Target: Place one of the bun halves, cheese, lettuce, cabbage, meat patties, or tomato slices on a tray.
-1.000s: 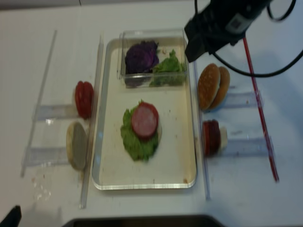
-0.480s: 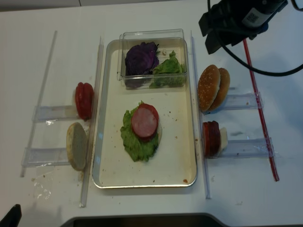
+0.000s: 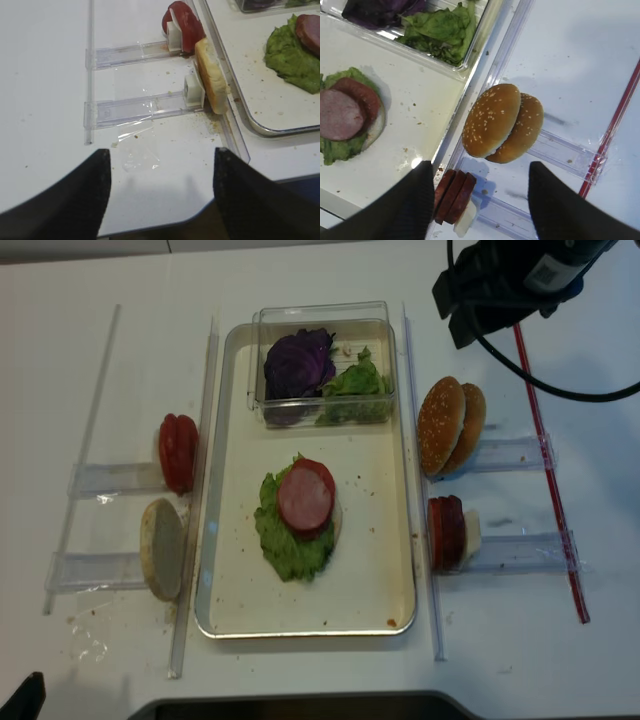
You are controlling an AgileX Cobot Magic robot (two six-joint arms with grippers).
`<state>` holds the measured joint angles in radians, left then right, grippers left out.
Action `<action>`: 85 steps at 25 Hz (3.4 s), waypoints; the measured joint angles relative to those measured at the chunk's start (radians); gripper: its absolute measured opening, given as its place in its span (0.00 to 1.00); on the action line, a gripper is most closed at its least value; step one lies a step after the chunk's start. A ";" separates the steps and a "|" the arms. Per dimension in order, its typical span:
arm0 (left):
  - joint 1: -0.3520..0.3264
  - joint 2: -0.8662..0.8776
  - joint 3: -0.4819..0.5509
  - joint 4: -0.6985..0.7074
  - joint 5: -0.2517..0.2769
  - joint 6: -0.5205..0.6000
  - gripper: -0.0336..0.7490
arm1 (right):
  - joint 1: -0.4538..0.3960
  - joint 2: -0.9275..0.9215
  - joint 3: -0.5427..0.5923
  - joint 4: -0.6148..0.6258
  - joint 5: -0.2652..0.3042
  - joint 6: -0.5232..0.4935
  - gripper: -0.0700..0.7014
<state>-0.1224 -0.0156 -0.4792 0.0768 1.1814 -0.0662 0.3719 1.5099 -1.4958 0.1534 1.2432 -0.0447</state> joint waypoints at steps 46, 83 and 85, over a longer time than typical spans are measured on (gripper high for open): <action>0.000 0.000 0.000 0.000 0.000 0.000 0.56 | -0.358 -0.625 0.590 -0.002 0.005 -0.101 0.66; 0.000 0.000 0.000 0.000 0.000 0.000 0.56 | -0.360 -1.444 1.020 -0.004 -0.087 -0.029 0.66; 0.000 0.000 0.000 0.000 0.000 0.000 0.56 | -0.360 -1.491 1.020 -0.006 -0.101 -0.029 0.66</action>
<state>-0.1224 -0.0156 -0.4792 0.0768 1.1814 -0.0662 0.0121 0.0188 -0.4762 0.1475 1.1419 -0.0739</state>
